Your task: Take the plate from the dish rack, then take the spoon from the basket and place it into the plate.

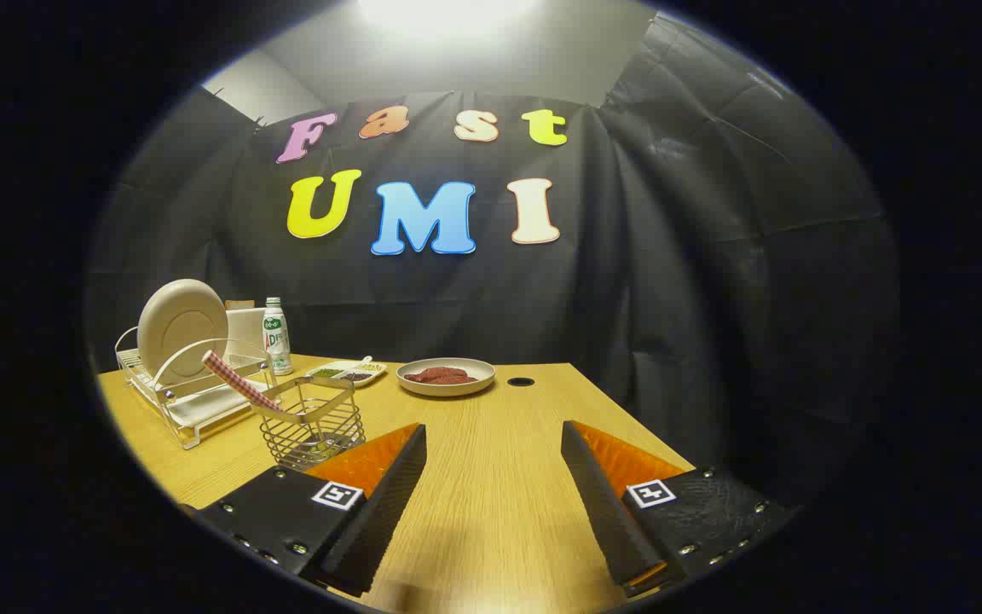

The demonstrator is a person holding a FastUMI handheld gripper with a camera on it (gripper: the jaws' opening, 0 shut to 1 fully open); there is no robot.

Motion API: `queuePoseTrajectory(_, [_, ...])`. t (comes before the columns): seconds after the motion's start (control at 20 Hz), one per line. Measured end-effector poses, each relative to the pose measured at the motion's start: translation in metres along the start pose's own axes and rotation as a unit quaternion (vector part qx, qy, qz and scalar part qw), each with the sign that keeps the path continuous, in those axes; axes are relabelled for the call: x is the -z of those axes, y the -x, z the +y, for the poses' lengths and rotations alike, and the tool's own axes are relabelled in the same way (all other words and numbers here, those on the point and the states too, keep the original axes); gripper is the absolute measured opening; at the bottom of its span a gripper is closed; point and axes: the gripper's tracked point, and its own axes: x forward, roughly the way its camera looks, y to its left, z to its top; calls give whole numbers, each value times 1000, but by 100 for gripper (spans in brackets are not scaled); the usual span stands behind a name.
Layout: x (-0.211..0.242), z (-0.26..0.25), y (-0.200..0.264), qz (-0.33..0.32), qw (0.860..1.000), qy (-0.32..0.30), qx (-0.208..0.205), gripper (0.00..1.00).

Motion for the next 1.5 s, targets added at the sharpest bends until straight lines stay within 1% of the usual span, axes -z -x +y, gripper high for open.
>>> queuePoseTrajectory(0.2, [0, 0, -45, 5, 1000, 2, 4, 97])
queuePoseTrajectory(0.3, [-2, -6, -65, 7, 1000, 2, 17, 97])
queuePoseTrajectory(0.4, [-17, -12, -80, -2, 1000, -2, 31, 97])
queuePoseTrajectory(0.5, [-39, -19, -85, -8, 999, 3, 53, 97])
queuePoseTrajectory(0.6, [-65, -24, -74, -10, 996, 25, 80, 97])
queuePoseTrajectory(0.75, [-111, -23, -41, -14, 990, 55, 128, 97])
queuePoseTrajectory(0.95, [-159, 5, 10, -16, 983, 41, 178, 97])
queuePoseTrajectory(1.05, [-173, 28, 31, -13, 982, 32, 188, 97])
queuePoseTrajectory(1.15, [-185, 57, 44, -9, 982, 32, 185, 97])
queuePoseTrajectory(1.25, [-192, 89, 51, -2, 985, 33, 169, 97])
queuePoseTrajectory(1.5, [-199, 175, 53, 13, 993, 23, 114, 97])
